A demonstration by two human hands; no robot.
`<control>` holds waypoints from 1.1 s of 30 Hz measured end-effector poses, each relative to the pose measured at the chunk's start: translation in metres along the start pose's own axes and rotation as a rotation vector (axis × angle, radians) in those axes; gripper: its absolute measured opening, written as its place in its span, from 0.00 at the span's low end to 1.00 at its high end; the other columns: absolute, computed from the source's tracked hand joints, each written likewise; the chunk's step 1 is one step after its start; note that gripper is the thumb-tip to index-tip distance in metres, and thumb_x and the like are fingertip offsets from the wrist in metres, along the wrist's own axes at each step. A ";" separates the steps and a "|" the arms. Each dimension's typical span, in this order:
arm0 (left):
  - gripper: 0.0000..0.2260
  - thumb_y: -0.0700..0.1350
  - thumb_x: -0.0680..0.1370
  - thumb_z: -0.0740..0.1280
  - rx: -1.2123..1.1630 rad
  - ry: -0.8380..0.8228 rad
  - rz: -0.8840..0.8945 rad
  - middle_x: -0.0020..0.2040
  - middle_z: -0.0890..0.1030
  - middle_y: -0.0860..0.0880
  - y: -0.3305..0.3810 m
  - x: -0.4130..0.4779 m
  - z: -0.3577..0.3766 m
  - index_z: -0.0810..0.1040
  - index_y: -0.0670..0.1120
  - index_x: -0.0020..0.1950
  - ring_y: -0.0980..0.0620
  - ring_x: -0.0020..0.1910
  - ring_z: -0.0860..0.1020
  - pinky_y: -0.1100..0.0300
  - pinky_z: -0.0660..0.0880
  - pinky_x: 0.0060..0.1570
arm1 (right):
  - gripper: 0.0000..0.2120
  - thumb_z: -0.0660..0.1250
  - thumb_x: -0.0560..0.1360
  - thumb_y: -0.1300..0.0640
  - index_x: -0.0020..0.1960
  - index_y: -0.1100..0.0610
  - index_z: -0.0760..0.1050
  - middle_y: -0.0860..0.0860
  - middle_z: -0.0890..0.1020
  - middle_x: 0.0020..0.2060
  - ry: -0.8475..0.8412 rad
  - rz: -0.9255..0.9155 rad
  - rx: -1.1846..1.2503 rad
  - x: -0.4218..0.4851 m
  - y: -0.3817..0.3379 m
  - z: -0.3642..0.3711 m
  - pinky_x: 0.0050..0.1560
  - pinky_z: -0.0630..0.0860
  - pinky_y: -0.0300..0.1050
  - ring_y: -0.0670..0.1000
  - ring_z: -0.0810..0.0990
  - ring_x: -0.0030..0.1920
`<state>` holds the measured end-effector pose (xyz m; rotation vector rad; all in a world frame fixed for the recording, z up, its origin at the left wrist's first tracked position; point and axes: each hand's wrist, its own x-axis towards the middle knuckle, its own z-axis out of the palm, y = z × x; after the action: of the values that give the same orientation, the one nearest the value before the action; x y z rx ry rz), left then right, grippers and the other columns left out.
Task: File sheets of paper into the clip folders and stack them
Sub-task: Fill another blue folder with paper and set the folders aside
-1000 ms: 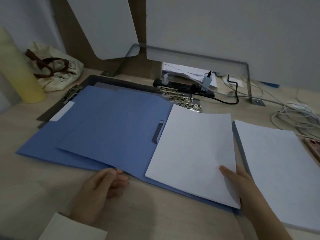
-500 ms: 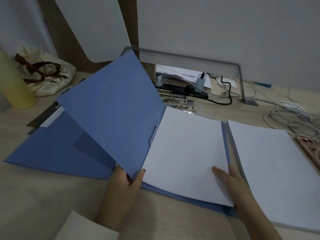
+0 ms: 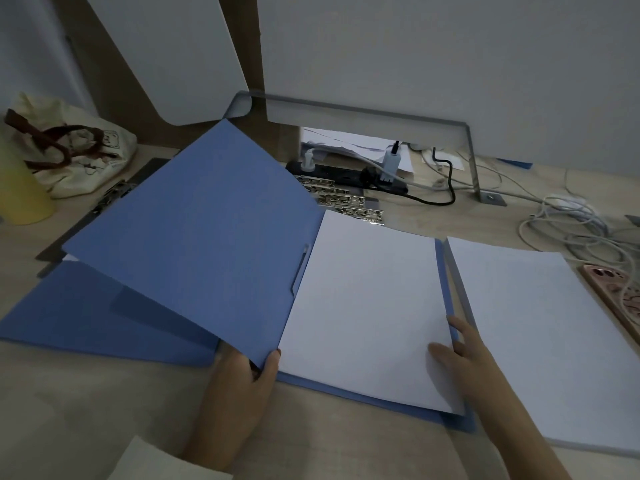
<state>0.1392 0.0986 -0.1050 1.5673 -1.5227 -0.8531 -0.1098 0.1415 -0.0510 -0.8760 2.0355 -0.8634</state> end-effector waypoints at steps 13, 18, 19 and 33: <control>0.09 0.42 0.75 0.68 0.049 -0.019 -0.017 0.30 0.73 0.42 0.001 -0.001 -0.003 0.70 0.38 0.42 0.51 0.26 0.72 0.67 0.69 0.29 | 0.18 0.55 0.80 0.57 0.70 0.54 0.65 0.51 0.71 0.65 -0.222 -0.525 -0.379 0.005 -0.079 0.078 0.48 0.63 0.26 0.47 0.74 0.57; 0.13 0.41 0.74 0.68 0.058 -0.018 0.030 0.27 0.67 0.48 0.002 -0.001 -0.005 0.65 0.44 0.35 0.51 0.25 0.70 0.69 0.68 0.29 | 0.21 0.52 0.81 0.57 0.74 0.53 0.58 0.55 0.69 0.63 -0.193 -0.603 -0.447 0.027 -0.073 0.118 0.57 0.65 0.34 0.52 0.72 0.60; 0.13 0.42 0.75 0.68 0.059 -0.023 0.028 0.27 0.67 0.48 0.001 -0.001 -0.005 0.65 0.45 0.35 0.52 0.25 0.70 0.70 0.68 0.29 | 0.22 0.52 0.81 0.56 0.75 0.52 0.56 0.55 0.69 0.62 -0.188 -0.629 -0.483 0.028 -0.071 0.122 0.59 0.66 0.37 0.52 0.71 0.60; 0.12 0.40 0.74 0.68 0.034 -0.028 0.093 0.35 0.77 0.40 -0.003 -0.001 -0.002 0.67 0.50 0.36 0.49 0.34 0.76 0.71 0.69 0.33 | 0.20 0.50 0.81 0.56 0.73 0.54 0.60 0.54 0.70 0.57 -0.016 -0.767 -0.650 0.030 -0.062 0.141 0.54 0.67 0.38 0.51 0.69 0.55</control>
<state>0.1423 0.1001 -0.1062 1.5014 -1.6244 -0.8033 0.0094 0.0446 -0.0823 -2.0966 1.9846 -0.5381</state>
